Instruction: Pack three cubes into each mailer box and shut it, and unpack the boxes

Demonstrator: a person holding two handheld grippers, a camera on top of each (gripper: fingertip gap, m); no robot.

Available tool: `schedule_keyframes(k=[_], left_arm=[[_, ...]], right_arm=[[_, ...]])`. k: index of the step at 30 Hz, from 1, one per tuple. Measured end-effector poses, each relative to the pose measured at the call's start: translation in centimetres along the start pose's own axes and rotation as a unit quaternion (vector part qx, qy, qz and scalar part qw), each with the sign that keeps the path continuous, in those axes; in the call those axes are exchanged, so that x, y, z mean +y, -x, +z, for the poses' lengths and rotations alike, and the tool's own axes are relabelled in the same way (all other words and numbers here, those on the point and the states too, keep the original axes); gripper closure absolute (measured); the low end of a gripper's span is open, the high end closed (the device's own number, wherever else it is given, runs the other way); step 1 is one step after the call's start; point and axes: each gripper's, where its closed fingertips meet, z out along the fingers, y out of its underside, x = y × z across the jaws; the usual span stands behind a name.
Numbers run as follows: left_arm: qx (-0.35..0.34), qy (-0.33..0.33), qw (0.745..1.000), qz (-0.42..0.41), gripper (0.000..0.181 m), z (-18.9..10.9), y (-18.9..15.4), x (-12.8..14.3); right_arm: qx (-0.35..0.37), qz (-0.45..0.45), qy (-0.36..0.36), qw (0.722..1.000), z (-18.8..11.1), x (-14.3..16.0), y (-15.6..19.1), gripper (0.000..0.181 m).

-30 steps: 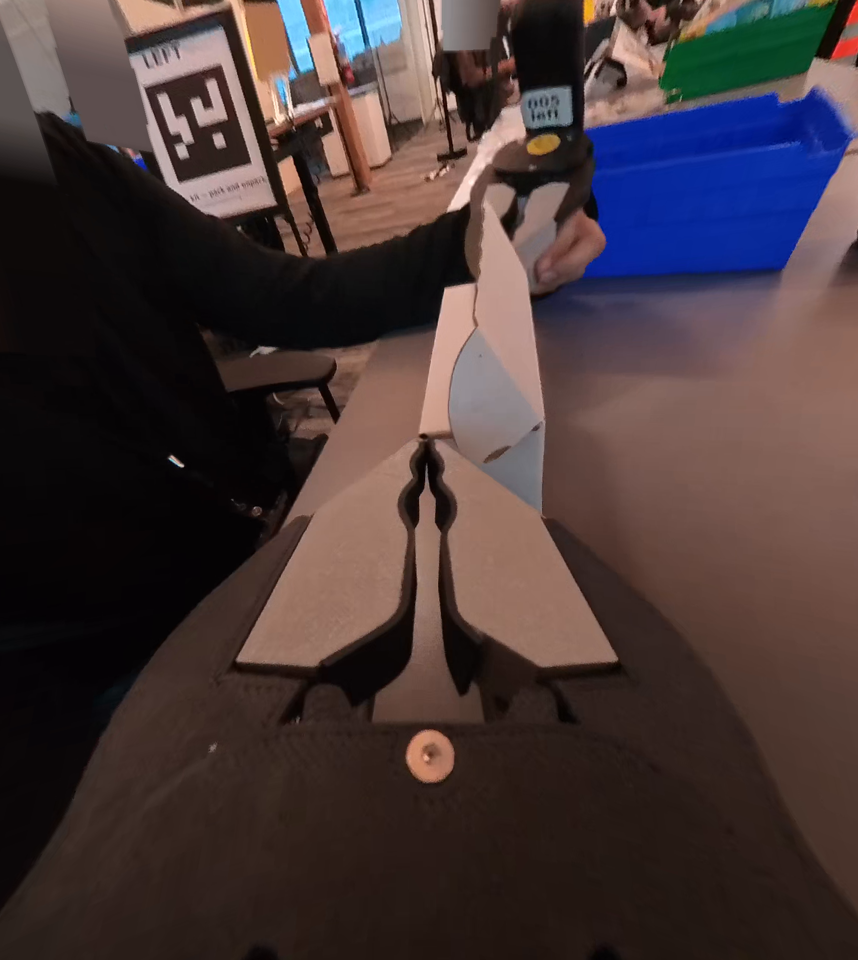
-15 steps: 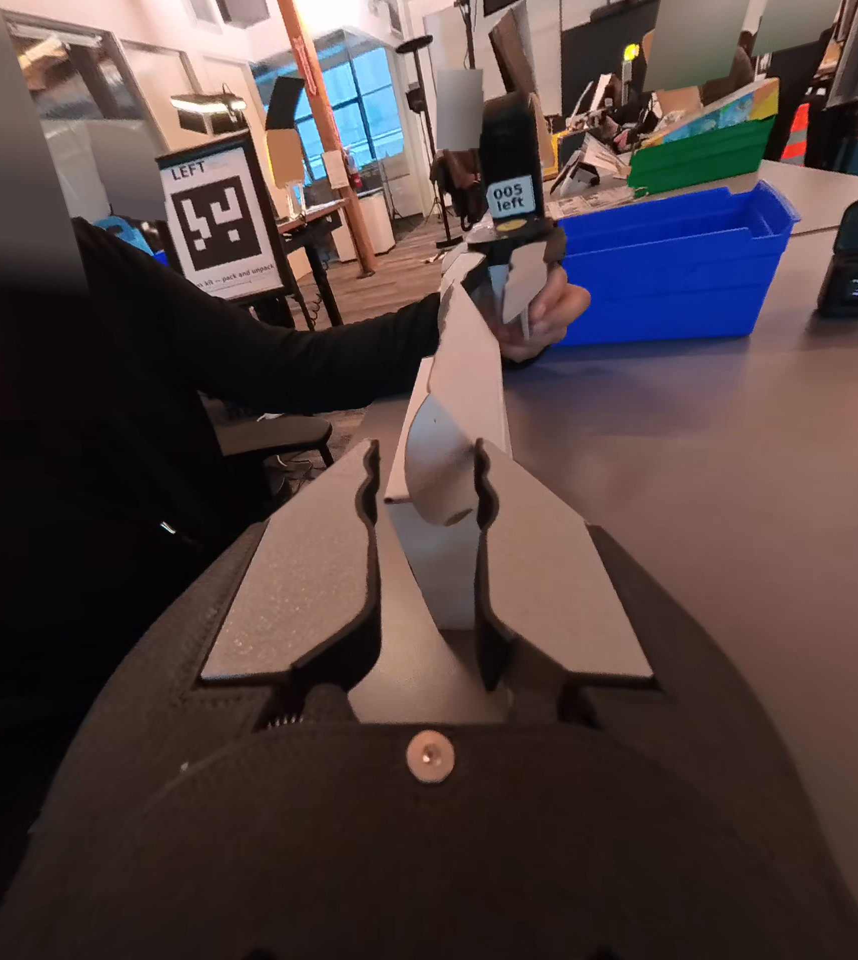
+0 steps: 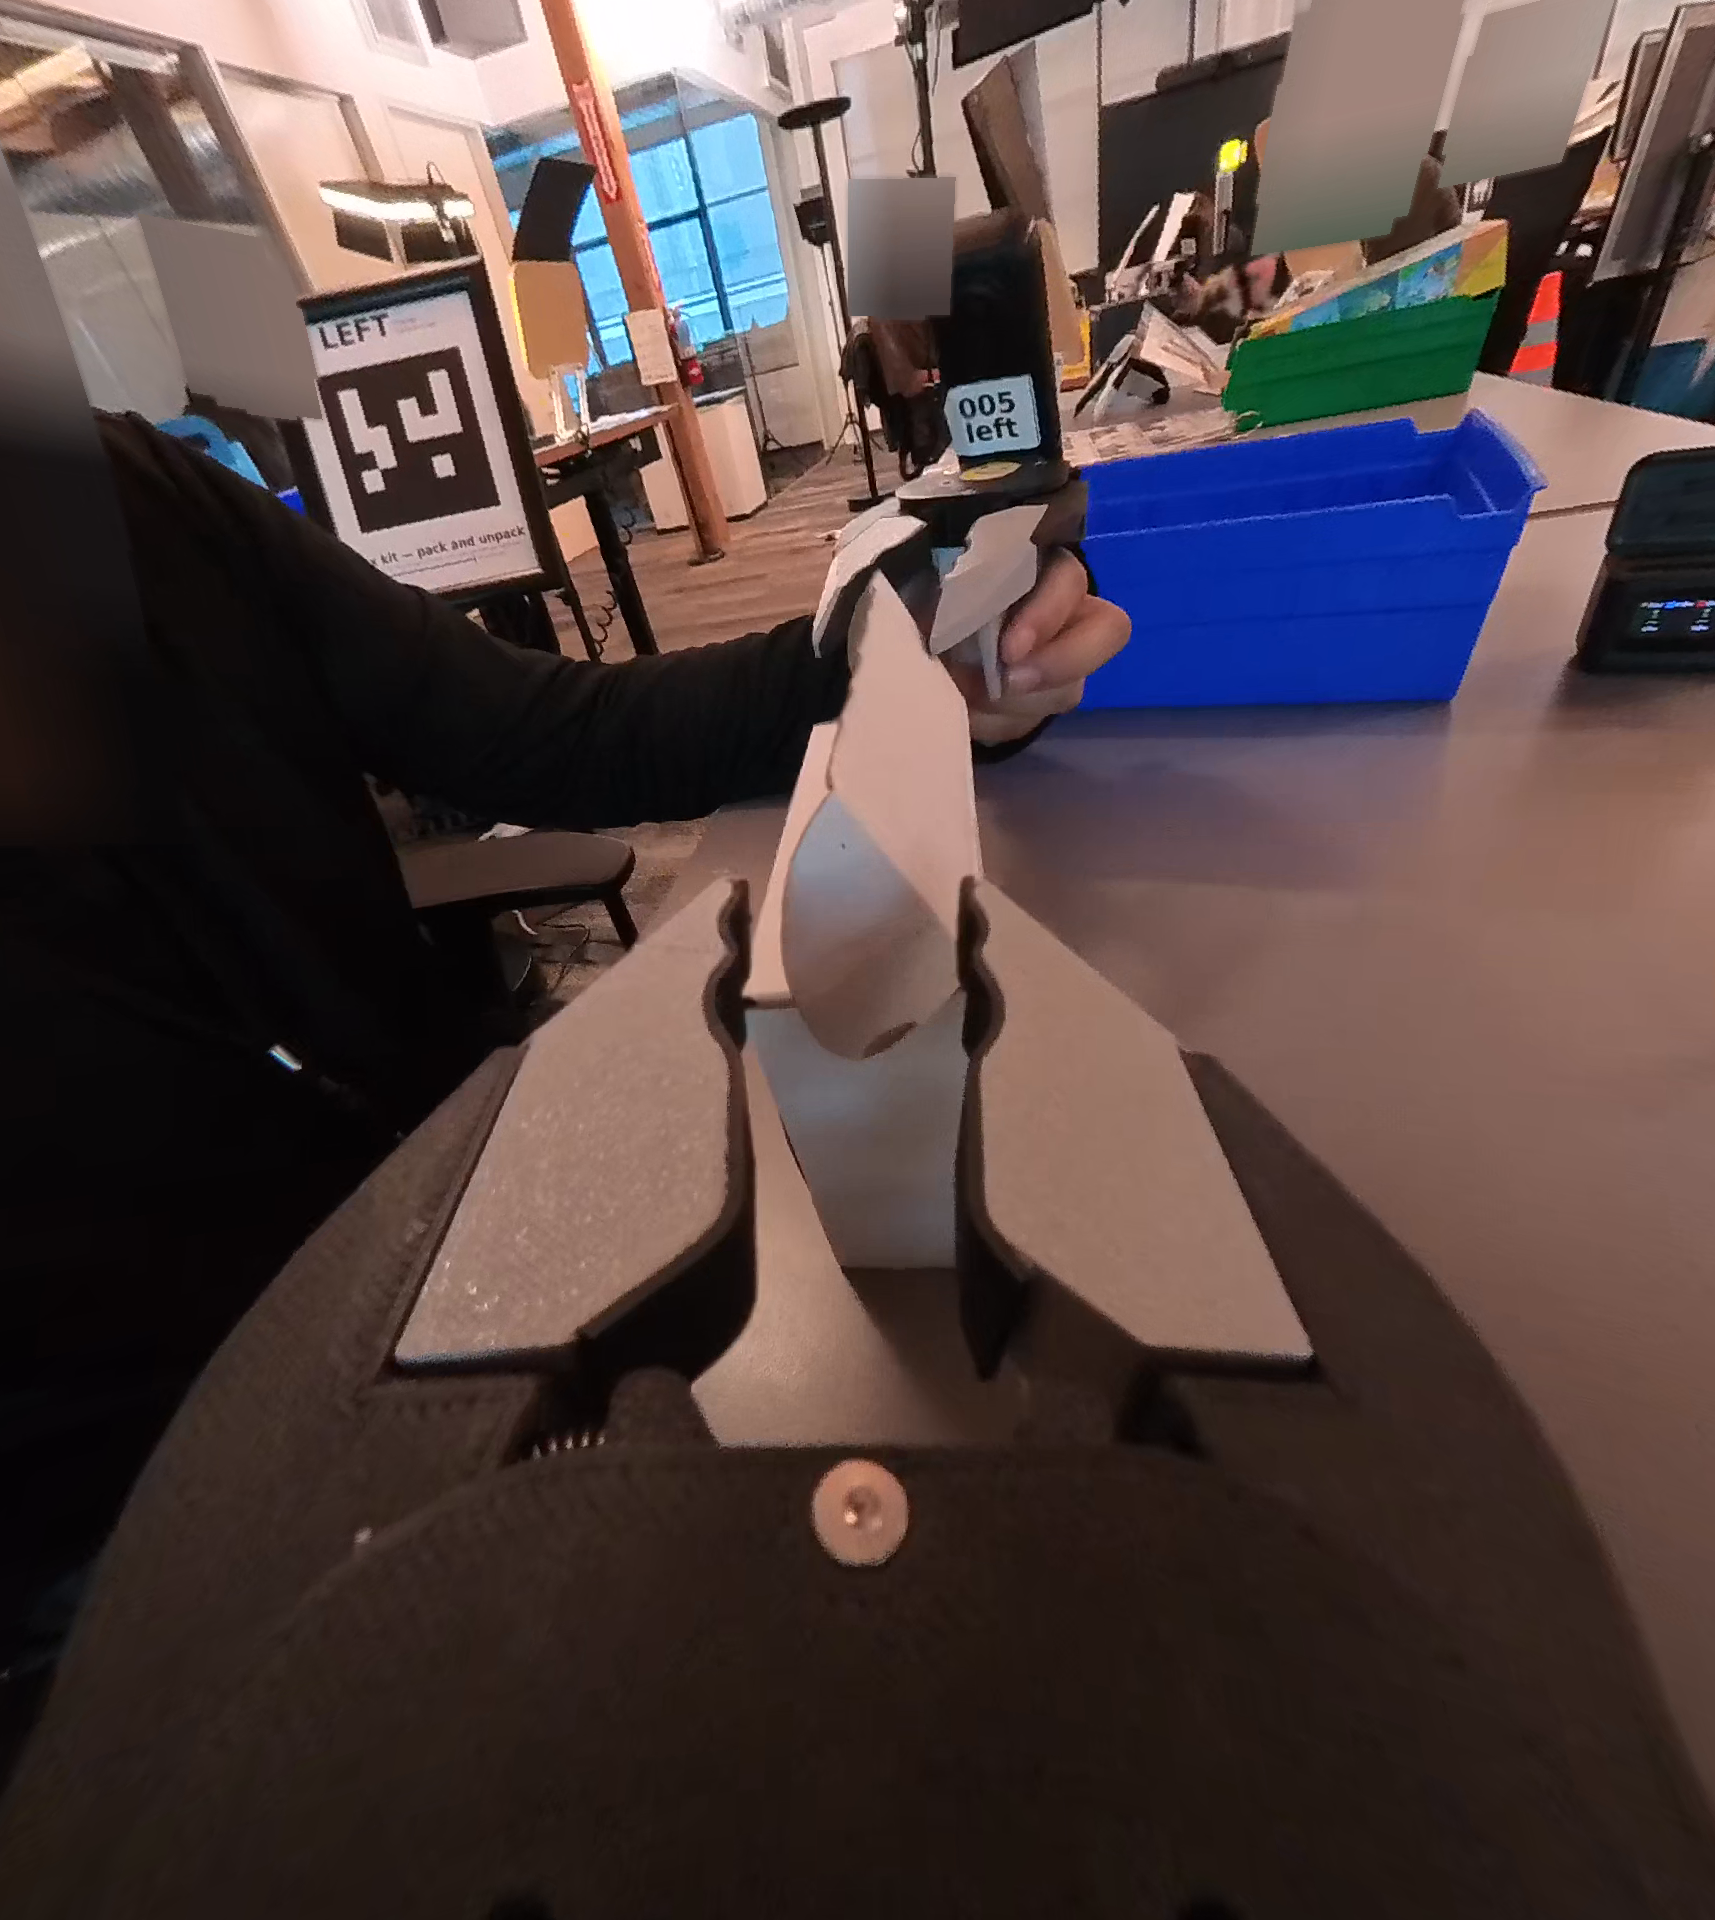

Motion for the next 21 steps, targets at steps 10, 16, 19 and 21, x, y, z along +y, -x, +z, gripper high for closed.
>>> schedule_keyframes(k=[10,16,19,21], left_arm=[[0.023,-0.027,0.999,-0.005,0.147,-0.1,-0.8,-1.0],[0.019,-0.018,1.000,-0.005,0.156,0.2,-0.5,-0.7],[0.015,-0.014,1.000,0.001,0.153,0.1,-0.6,-0.6],[0.018,-0.011,1.000,-0.001,0.149,0.0,-0.8,-0.4]], right_arm=[[-0.007,-0.004,0.013,1.000,0.9,0.4,0.3,0.146],[-0.015,-0.008,0.015,1.000,1.3,0.5,0.5,0.149],[-0.024,-0.005,0.013,1.000,1.1,0.5,0.8,0.146],[-0.035,0.003,0.003,0.999,0.9,0.2,1.0,0.146]])
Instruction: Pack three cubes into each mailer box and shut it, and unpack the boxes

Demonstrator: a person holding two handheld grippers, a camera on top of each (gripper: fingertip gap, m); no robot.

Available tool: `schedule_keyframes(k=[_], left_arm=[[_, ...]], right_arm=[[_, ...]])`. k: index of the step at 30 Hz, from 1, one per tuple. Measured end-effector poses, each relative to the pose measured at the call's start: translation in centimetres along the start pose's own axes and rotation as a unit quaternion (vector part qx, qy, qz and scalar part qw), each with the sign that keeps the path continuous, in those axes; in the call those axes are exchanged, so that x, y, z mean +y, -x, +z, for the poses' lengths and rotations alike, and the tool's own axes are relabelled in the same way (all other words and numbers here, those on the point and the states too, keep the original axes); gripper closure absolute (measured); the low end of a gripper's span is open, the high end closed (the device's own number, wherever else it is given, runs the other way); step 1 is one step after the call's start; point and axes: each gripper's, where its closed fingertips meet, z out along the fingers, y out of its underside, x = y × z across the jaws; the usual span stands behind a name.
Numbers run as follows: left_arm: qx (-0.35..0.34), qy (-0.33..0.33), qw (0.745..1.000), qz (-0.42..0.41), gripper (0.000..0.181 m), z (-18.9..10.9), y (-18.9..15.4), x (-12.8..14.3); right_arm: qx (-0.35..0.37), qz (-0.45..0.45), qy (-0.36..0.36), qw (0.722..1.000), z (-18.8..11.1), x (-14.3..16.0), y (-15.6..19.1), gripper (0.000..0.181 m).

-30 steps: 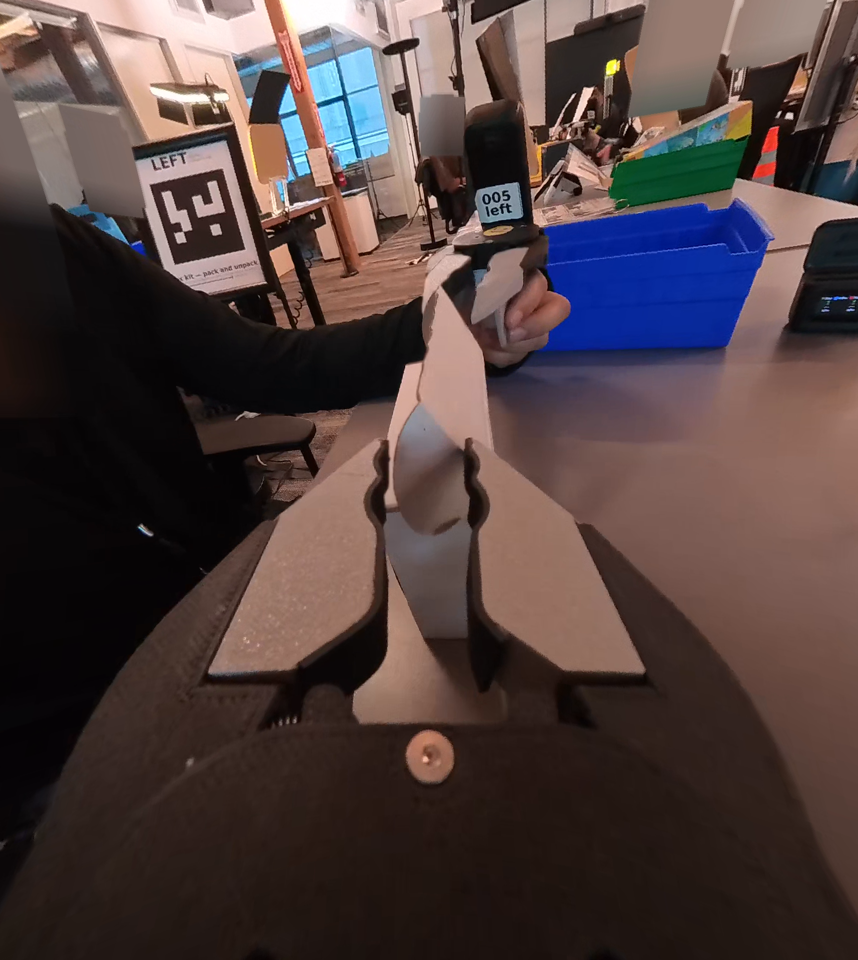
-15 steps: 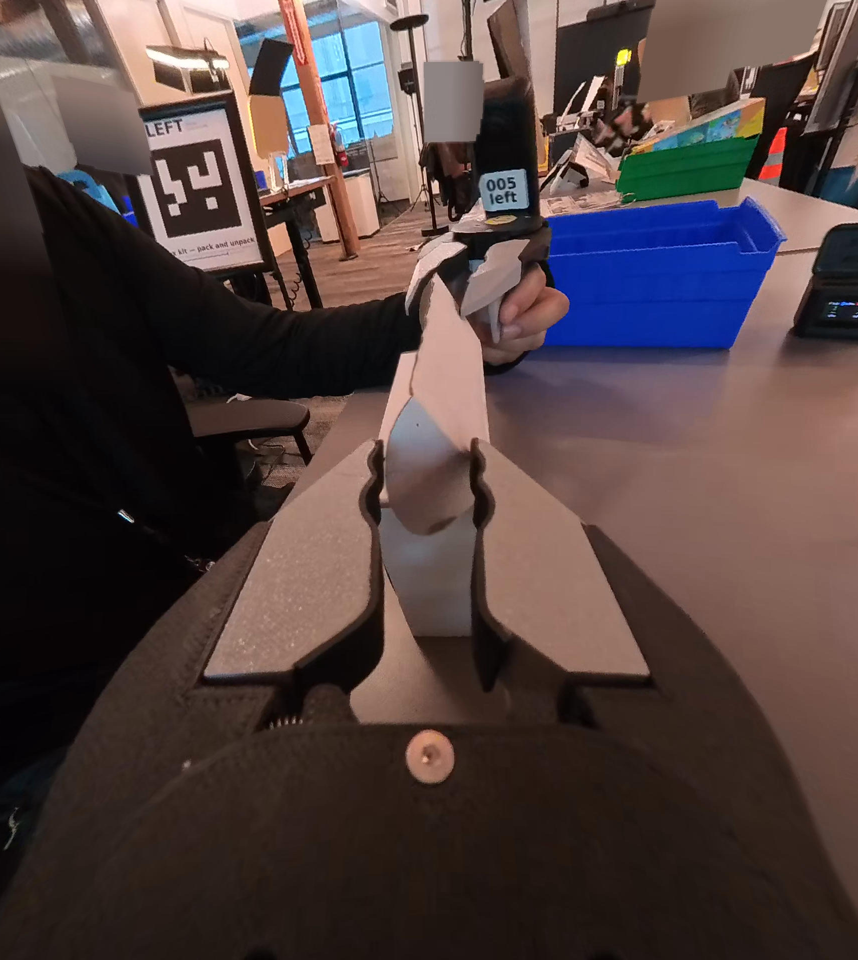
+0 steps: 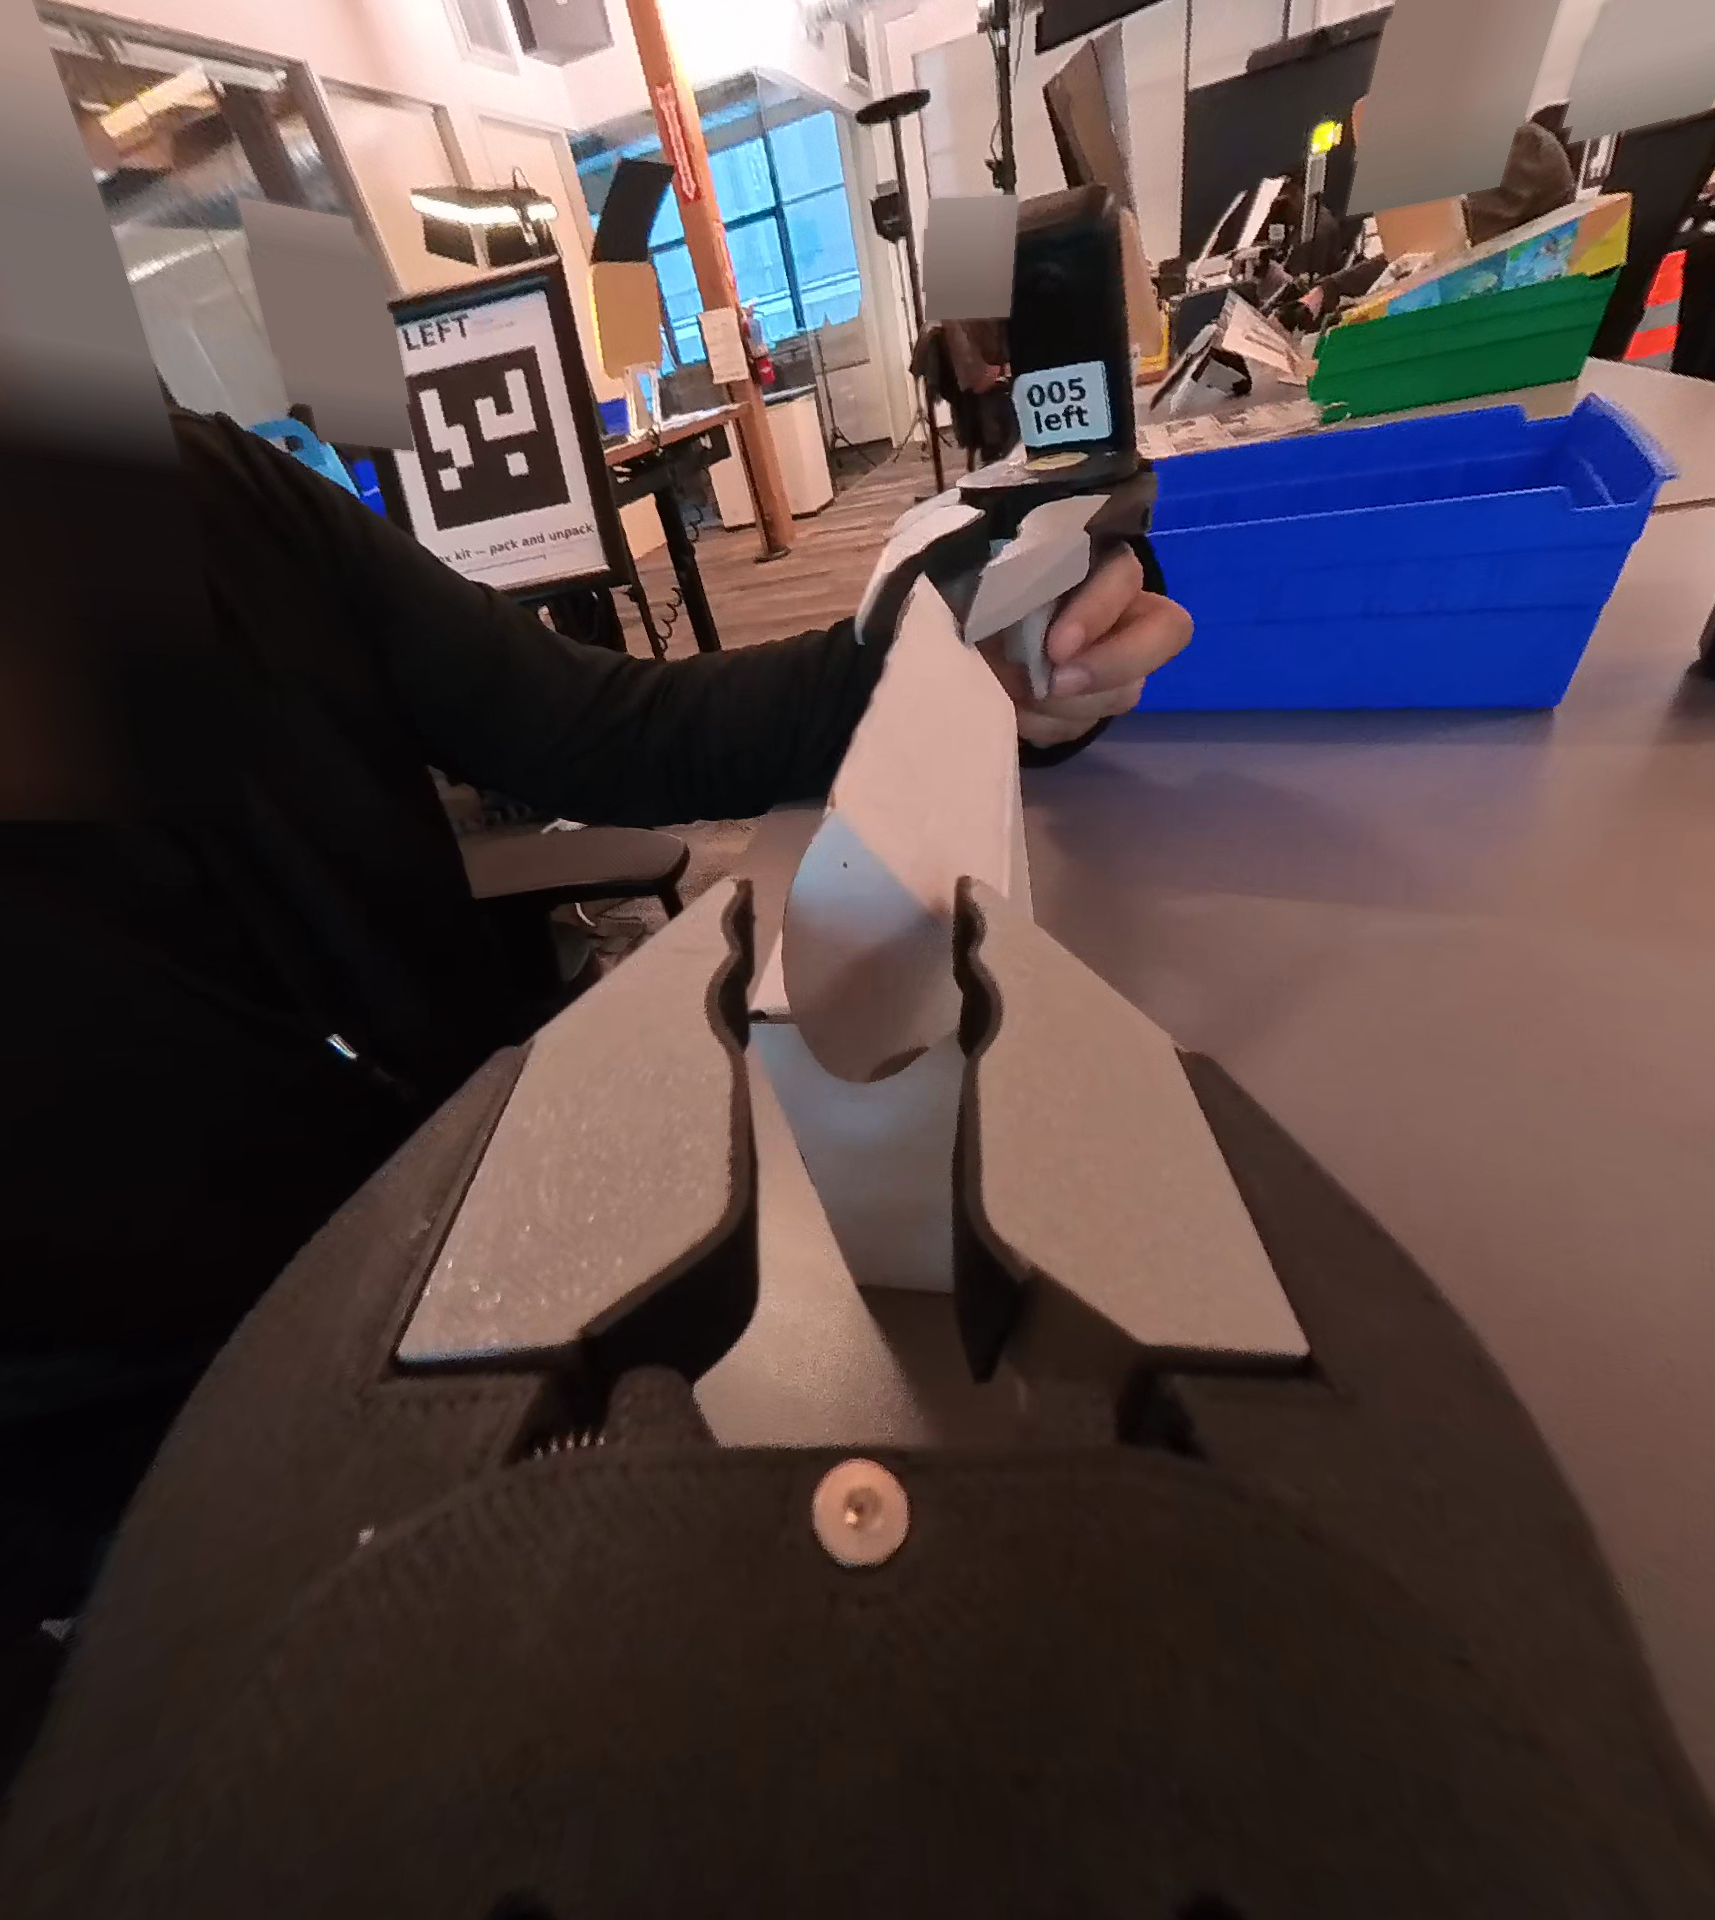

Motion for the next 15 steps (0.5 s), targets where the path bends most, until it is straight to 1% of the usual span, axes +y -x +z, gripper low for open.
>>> schedule_keyframes(k=[3,7,9,12,15], left_arm=[[-0.006,0.003,1.000,-0.002,0.153,0.05,0.31,0.11],[0.008,0.003,1.000,-0.007,0.150,0.11,-0.09,0.21],[0.012,0.001,1.000,-0.005,0.153,0.16,-0.20,0.17],[0.015,0.001,1.000,-0.004,0.153,0.34,-0.21,0.12],[-0.001,0.003,1.000,-0.017,0.154,0.44,0.36,-0.16]], right_arm=[[-0.001,0.003,0.003,1.000,0.05,0.27,-0.10,0.149],[-0.006,-0.004,0.004,1.000,0.14,0.34,0.24,0.151],[-0.008,-0.005,0.003,1.000,0.26,0.35,0.30,0.151],[0.000,-0.005,0.004,1.000,0.47,0.30,0.11,0.151],[0.013,0.008,0.001,1.000,0.65,-0.01,-0.25,0.151]])
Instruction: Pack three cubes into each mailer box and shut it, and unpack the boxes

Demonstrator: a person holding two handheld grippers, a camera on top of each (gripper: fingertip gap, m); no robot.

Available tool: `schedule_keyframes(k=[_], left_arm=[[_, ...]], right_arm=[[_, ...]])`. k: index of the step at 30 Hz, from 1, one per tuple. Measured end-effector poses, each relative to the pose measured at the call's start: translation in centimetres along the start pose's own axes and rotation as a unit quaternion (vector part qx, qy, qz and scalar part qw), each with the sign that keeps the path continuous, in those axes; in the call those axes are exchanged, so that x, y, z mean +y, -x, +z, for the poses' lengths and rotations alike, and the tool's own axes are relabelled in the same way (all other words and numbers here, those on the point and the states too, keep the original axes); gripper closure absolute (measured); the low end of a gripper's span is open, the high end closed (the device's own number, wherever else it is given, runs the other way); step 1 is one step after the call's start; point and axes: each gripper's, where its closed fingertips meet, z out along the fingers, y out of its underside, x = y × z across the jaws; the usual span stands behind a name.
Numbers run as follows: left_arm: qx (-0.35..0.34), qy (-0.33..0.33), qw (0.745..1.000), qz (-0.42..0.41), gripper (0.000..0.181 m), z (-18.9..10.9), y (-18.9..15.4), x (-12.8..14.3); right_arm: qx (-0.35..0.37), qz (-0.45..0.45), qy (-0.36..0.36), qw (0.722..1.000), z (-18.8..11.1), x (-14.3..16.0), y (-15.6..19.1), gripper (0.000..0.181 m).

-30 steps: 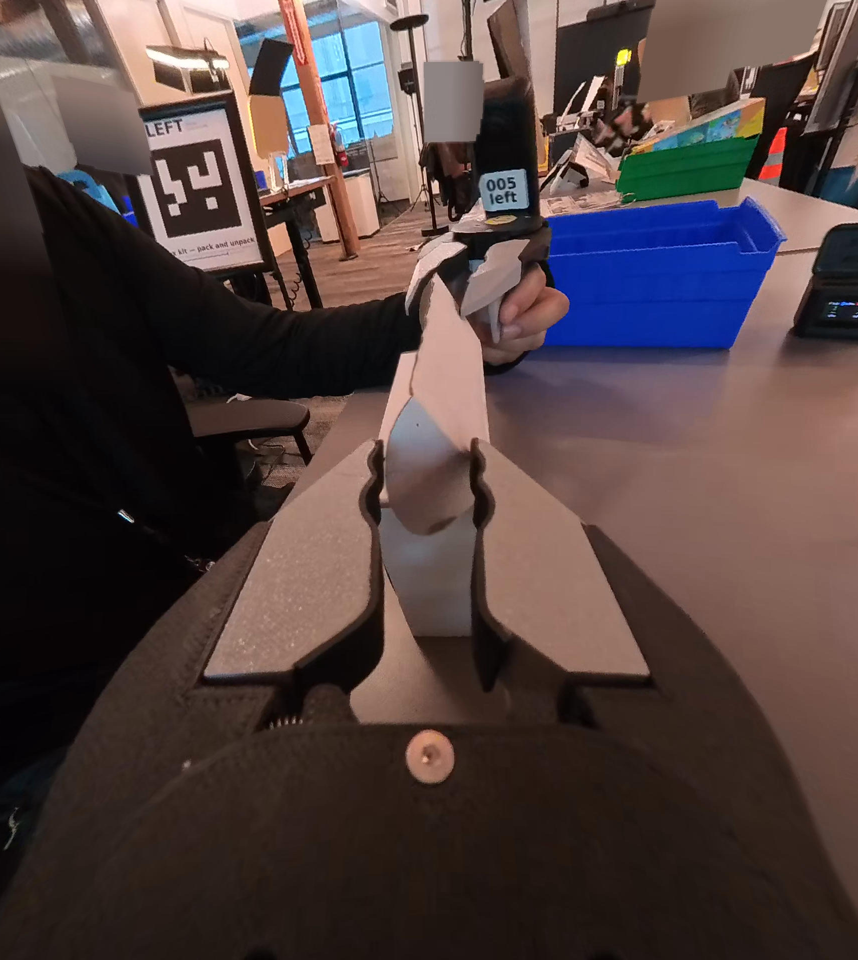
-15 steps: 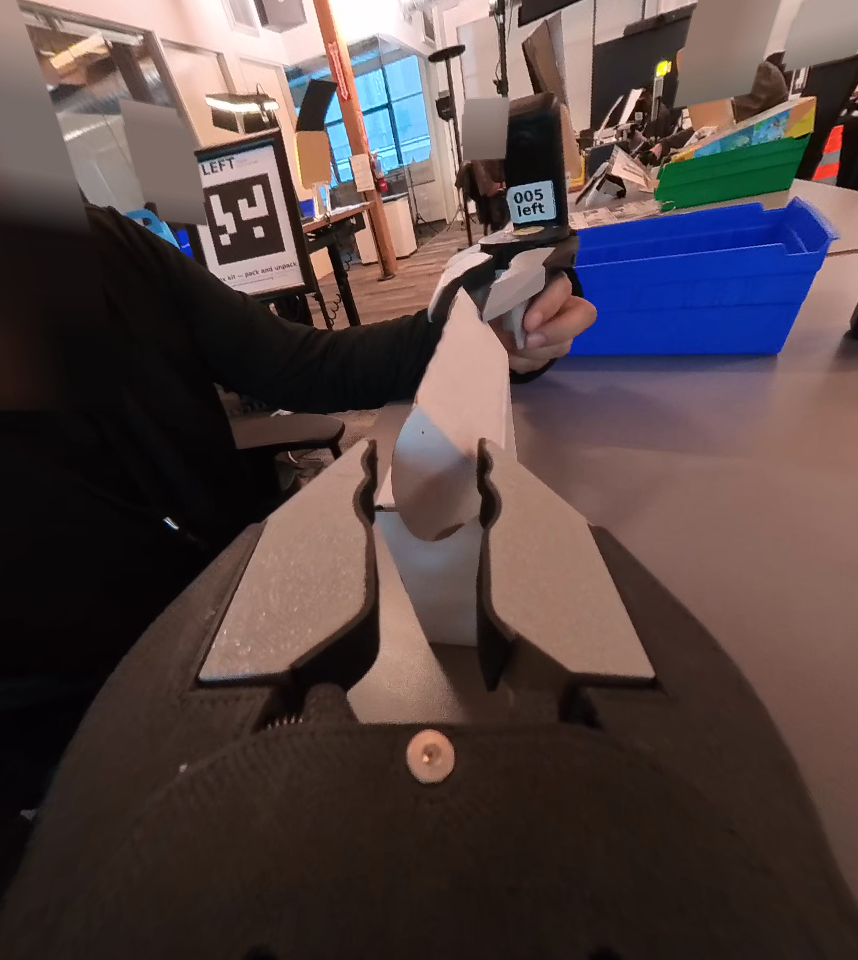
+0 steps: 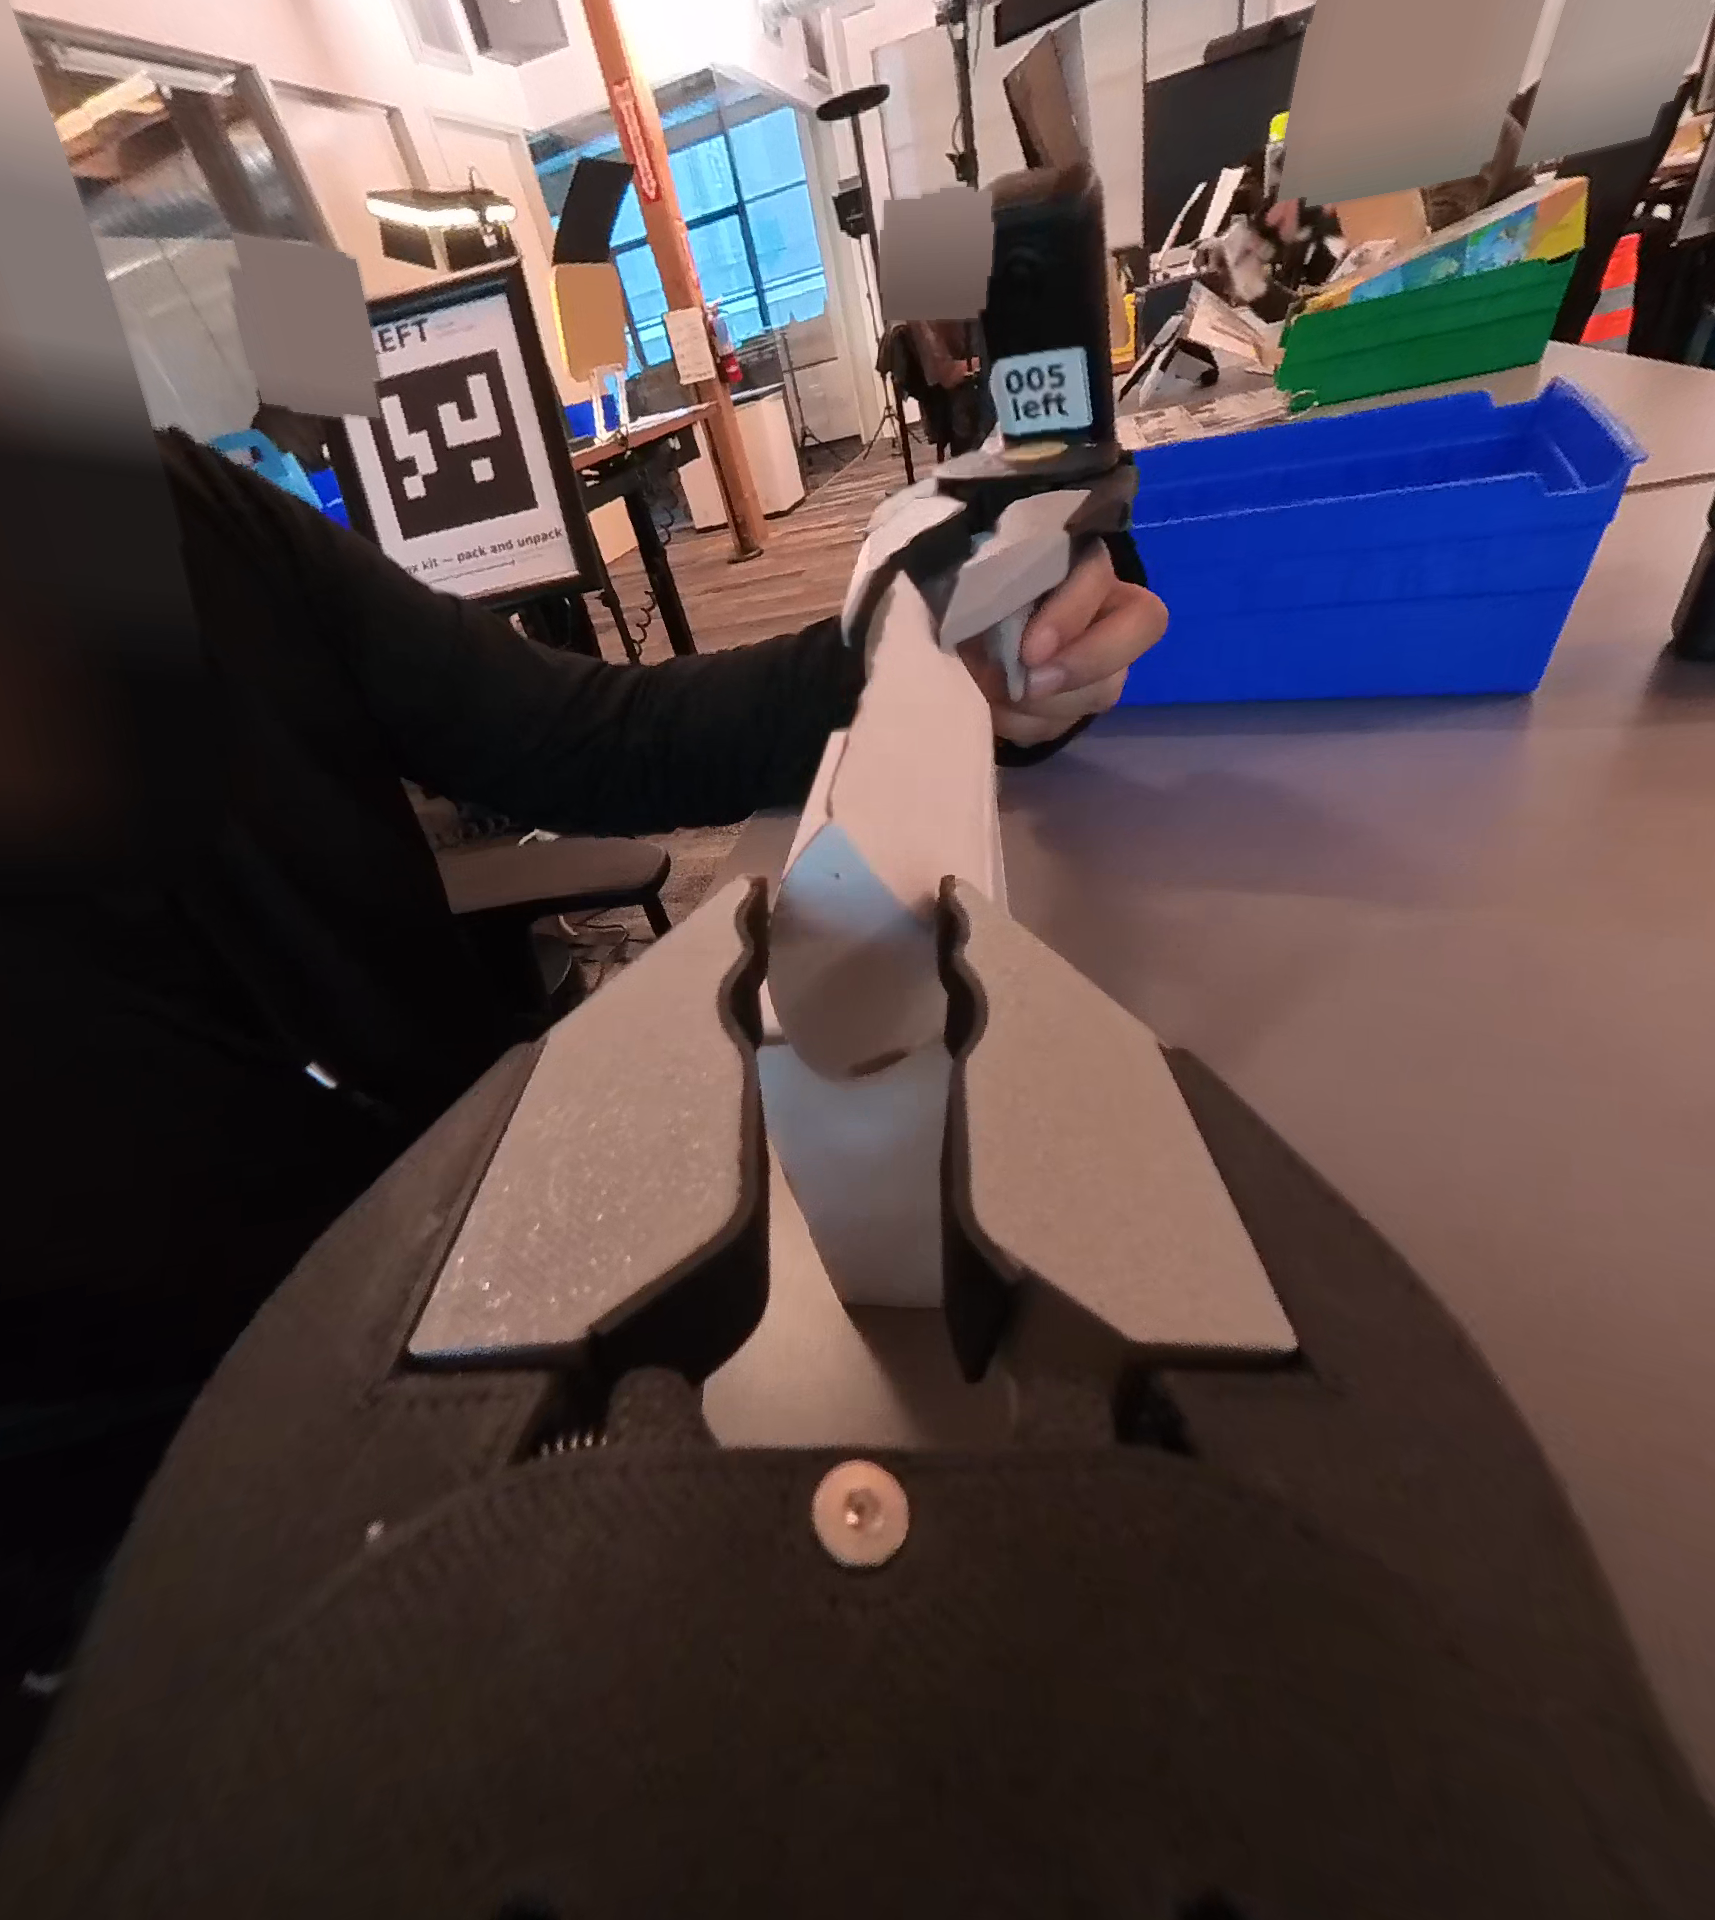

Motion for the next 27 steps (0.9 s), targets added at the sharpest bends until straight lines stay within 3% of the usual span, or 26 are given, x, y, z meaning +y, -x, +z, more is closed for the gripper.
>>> schedule_keyframes(k=[7,13,23,27], left_arm=[[-0.033,0.000,0.996,-0.077,0.156,0.5,1.4,-0.7],[-0.070,-0.001,0.992,-0.101,0.159,0.2,2.6,-0.8],[-0.047,0.040,0.998,-0.004,0.156,0.7,0.3,-0.1],[-0.054,0.075,0.993,0.077,0.157,1.0,-0.3,1.0]], right_arm=[[0.043,0.056,-0.012,0.997,-0.2,-0.9,-1.4,0.156],[0.051,0.034,-0.006,0.998,-0.2,-0.9,-1.4,0.156],[0.046,-0.031,0.018,0.998,0.3,-0.4,-0.2,0.156],[0.052,-0.071,0.045,0.995,0.5,0.4,0.3,0.157]])
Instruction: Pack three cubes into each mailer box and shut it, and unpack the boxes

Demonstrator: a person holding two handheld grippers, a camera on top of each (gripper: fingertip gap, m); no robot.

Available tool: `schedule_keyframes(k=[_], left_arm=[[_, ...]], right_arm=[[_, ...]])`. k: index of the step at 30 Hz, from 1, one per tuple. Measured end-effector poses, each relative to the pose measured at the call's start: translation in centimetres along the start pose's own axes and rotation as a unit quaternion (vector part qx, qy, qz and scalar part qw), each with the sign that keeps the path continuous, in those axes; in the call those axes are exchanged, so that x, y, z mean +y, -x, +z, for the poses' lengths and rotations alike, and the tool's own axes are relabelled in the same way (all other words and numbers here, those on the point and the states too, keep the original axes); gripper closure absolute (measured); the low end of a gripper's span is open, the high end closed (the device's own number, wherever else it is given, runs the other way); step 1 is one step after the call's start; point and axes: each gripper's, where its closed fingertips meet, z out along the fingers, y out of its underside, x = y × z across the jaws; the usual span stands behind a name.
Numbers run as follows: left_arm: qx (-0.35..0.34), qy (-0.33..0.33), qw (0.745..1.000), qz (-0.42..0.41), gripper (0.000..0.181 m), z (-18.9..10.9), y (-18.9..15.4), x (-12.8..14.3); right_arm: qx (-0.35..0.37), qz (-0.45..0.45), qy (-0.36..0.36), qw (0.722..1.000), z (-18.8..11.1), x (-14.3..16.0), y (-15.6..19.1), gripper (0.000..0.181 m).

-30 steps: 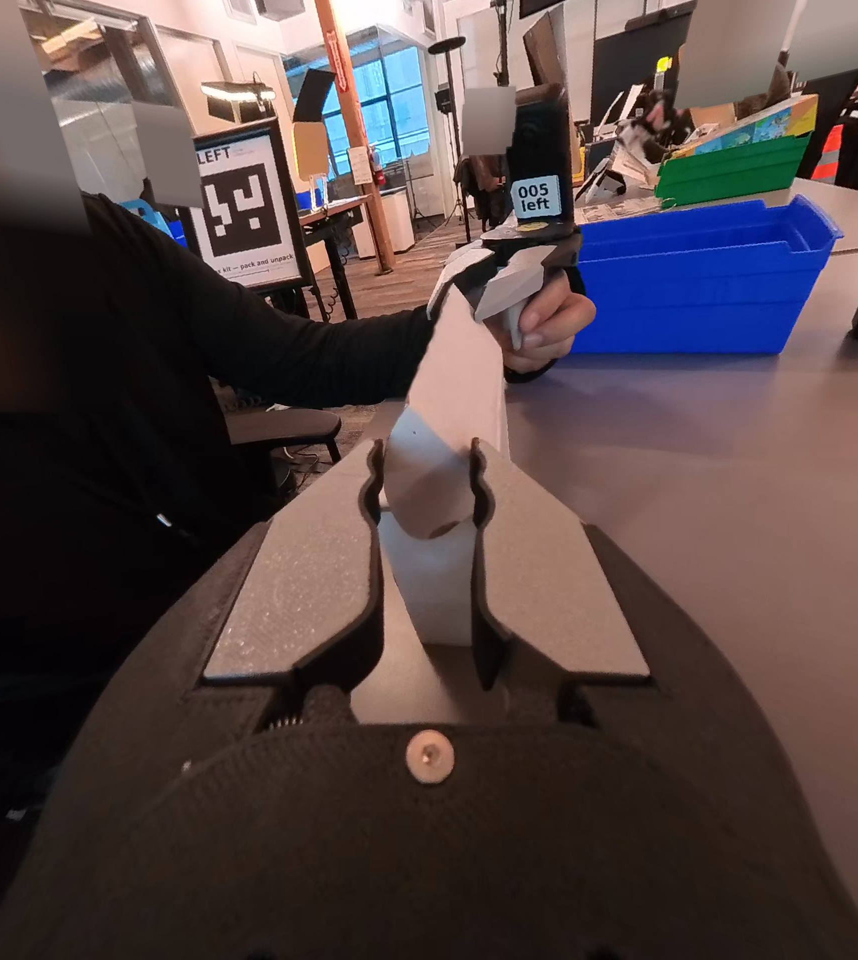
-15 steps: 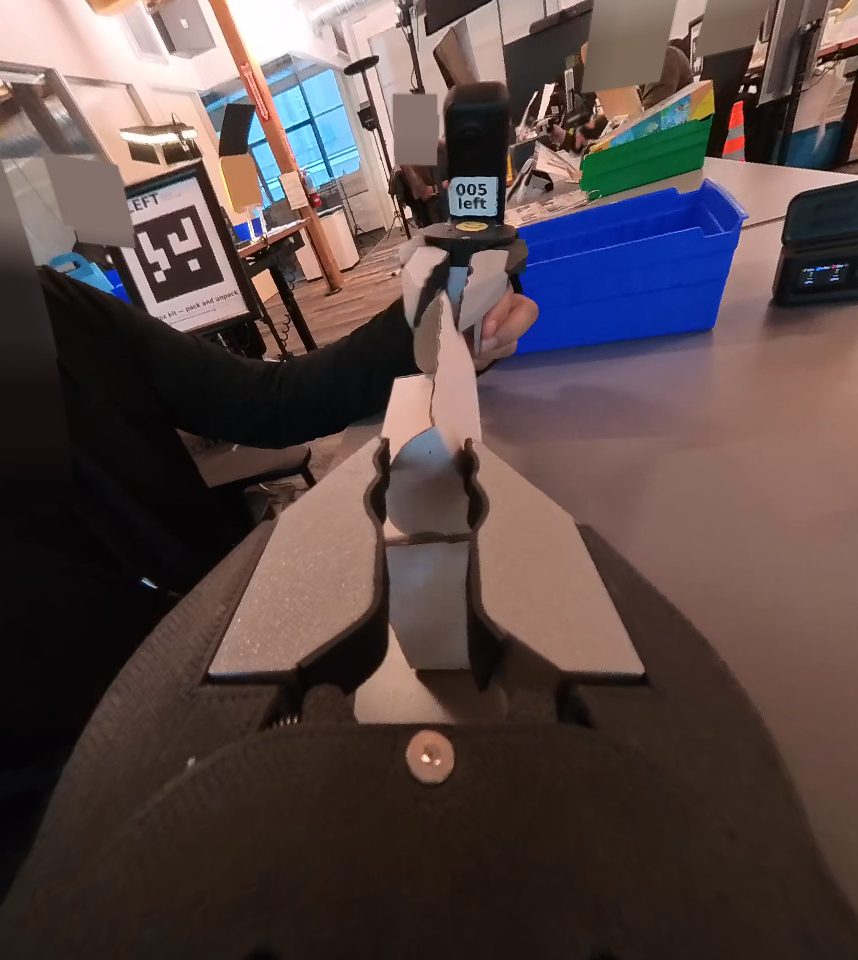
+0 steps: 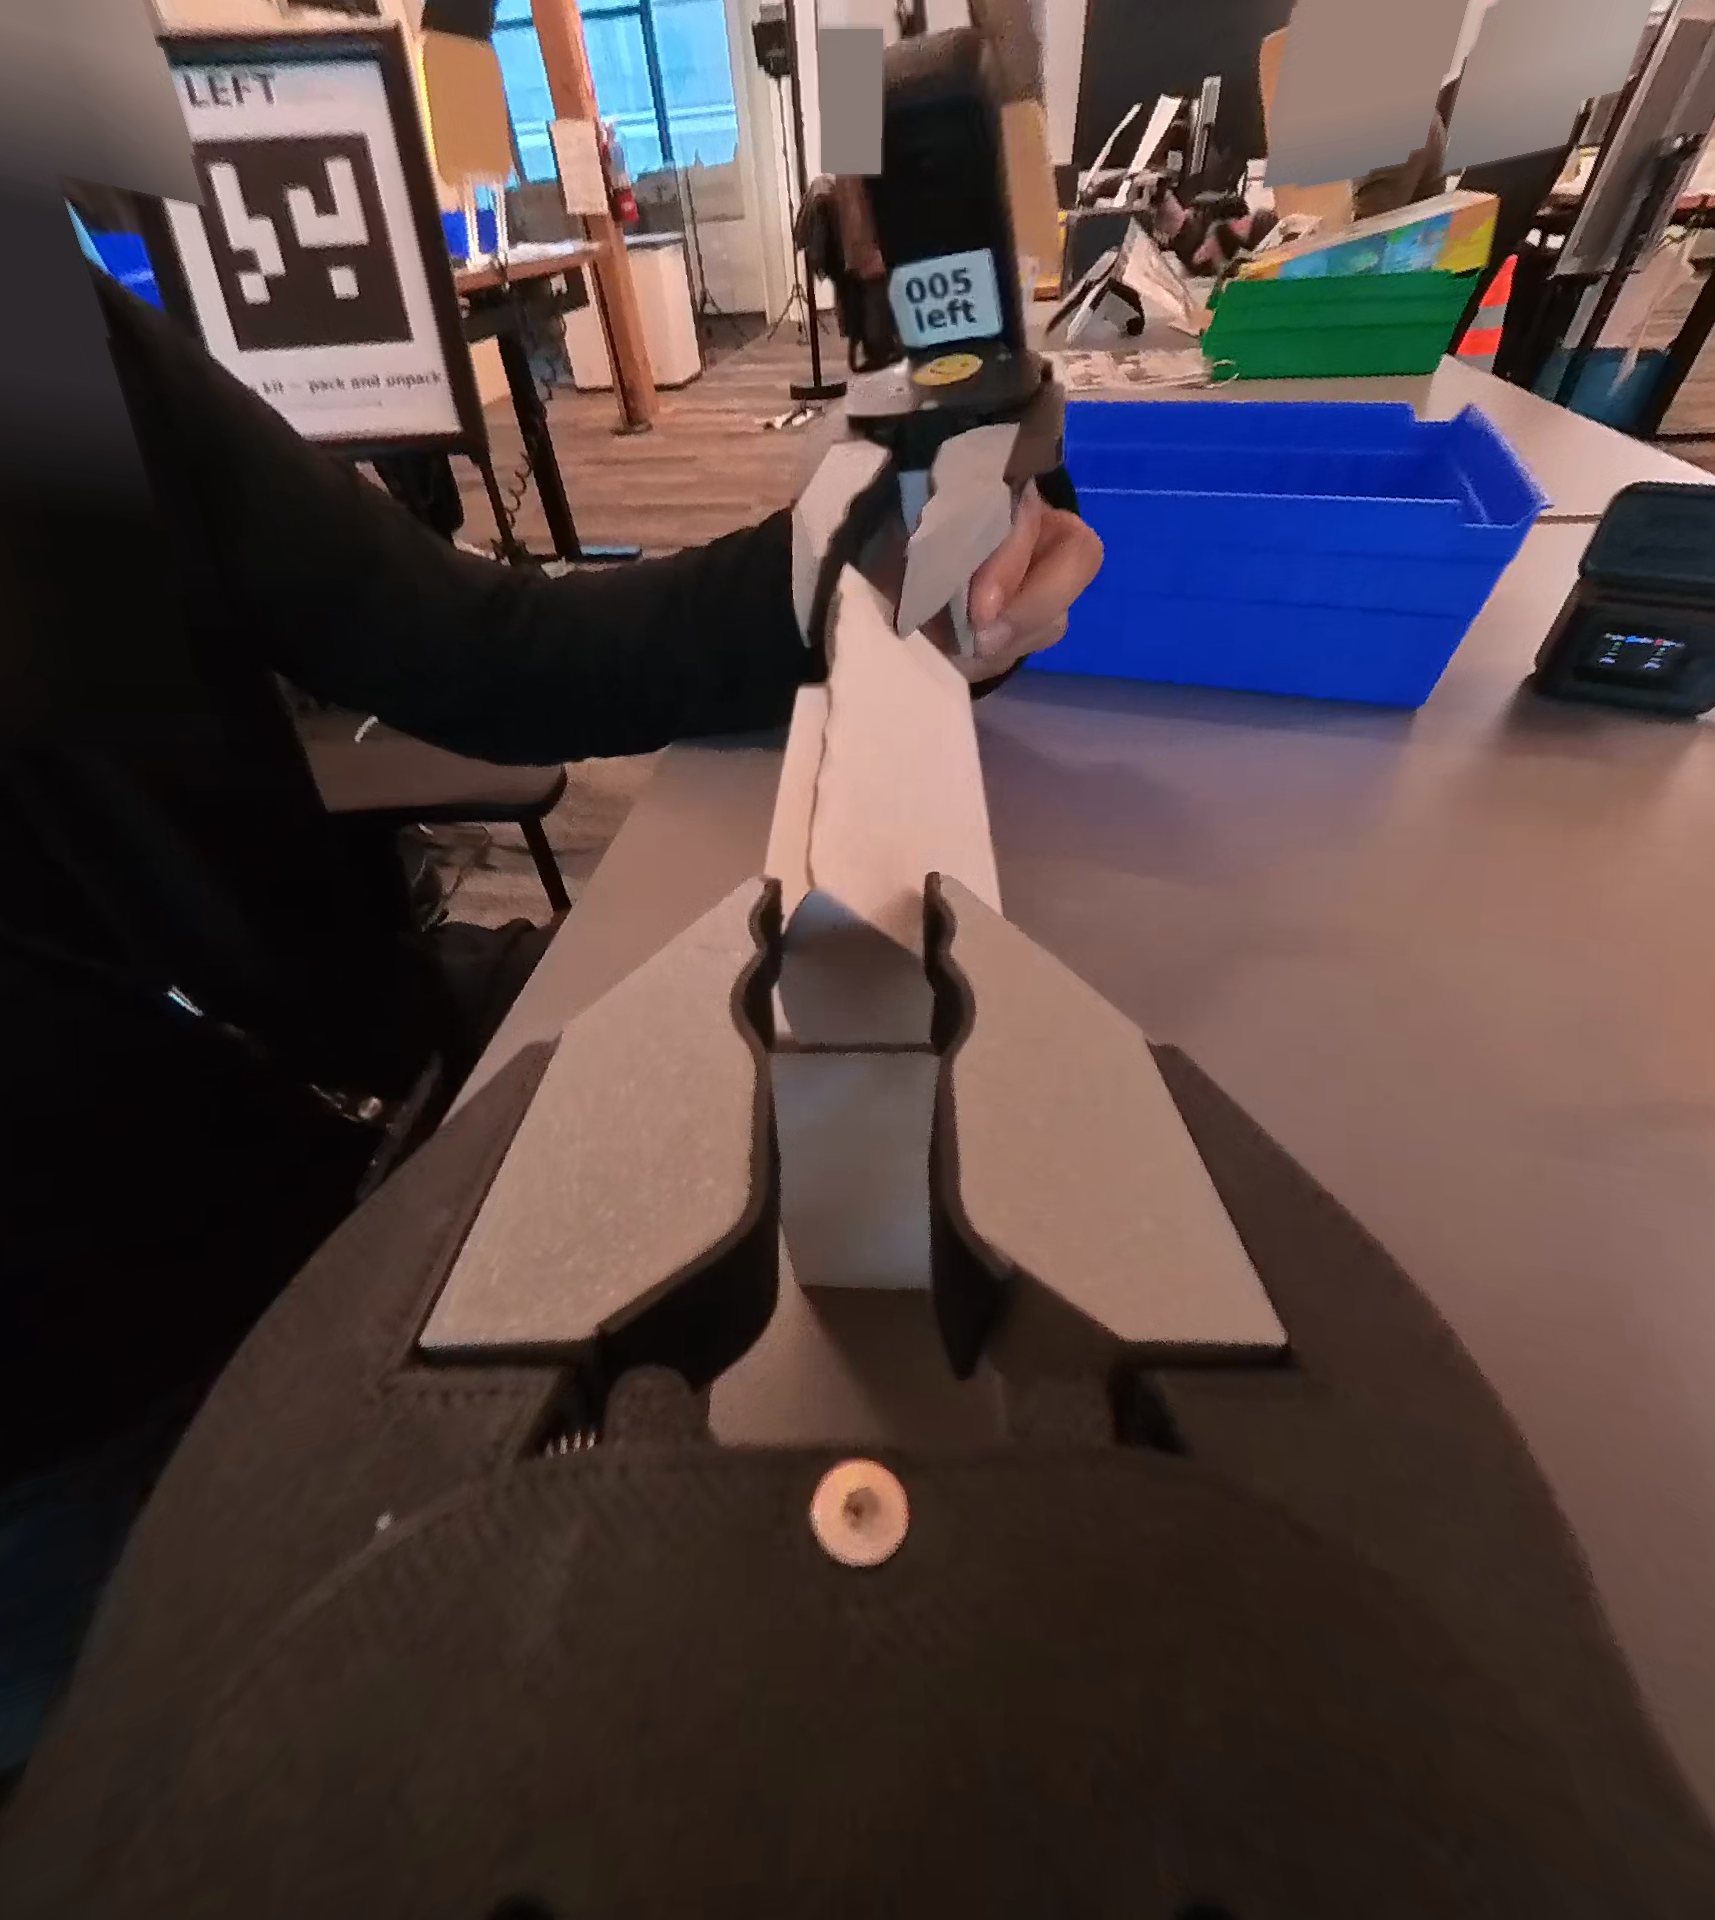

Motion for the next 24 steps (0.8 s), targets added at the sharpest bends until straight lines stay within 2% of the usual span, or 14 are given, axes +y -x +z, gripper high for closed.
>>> schedule_keyframes(k=[2,4,5,7,9,11,13,18,24], left_arm=[[-0.006,0.016,0.999,0.036,0.158,0.2,-0.5,0.5],[-0.006,0.015,0.999,0.040,0.158,0.2,-0.8,0.4],[-0.001,0.011,0.999,0.032,0.157,0.1,-1.0,0.3],[0.015,-0.007,1.000,0.020,0.155,-0.3,-1.3,-0.2],[0.018,-0.046,0.999,0.013,0.155,-0.9,-1.3,-1.5],[0.010,-0.085,0.996,0.011,0.163,-1.6,-1.0,-2.8],[-0.013,-0.109,0.994,0.005,0.181,-2.2,0.0,-3.5],[0.008,-0.041,0.999,-0.011,0.181,-0.8,-0.1,-1.0],[0.034,-0.018,0.999,0.003,0.181,0.1,-1.3,-0.1]], right_arm=[[-0.008,0.000,0.011,1.000,0.1,0.4,0.4,0.157],[-0.022,0.014,0.010,1.000,0.1,0.3,0.7,0.156],[-0.033,0.026,0.008,0.999,0.1,0.3,0.8,0.149],[-0.049,0.048,0.002,0.998,0.1,0.0,1.0,0.142],[-0.047,0.048,-0.014,0.998,-0.1,-0.6,0.9,0.143],[-0.044,0.041,-0.035,0.998,-0.6,-1.5,0.9,0.151],[-0.043,0.040,-0.052,0.997,-0.9,-2.1,1.0,0.158],[-0.046,0.045,-0.013,0.998,-0.3,-0.8,1.0,0.177],[-0.066,0.057,0.003,0.996,0.2,0.3,1.3,0.181]])
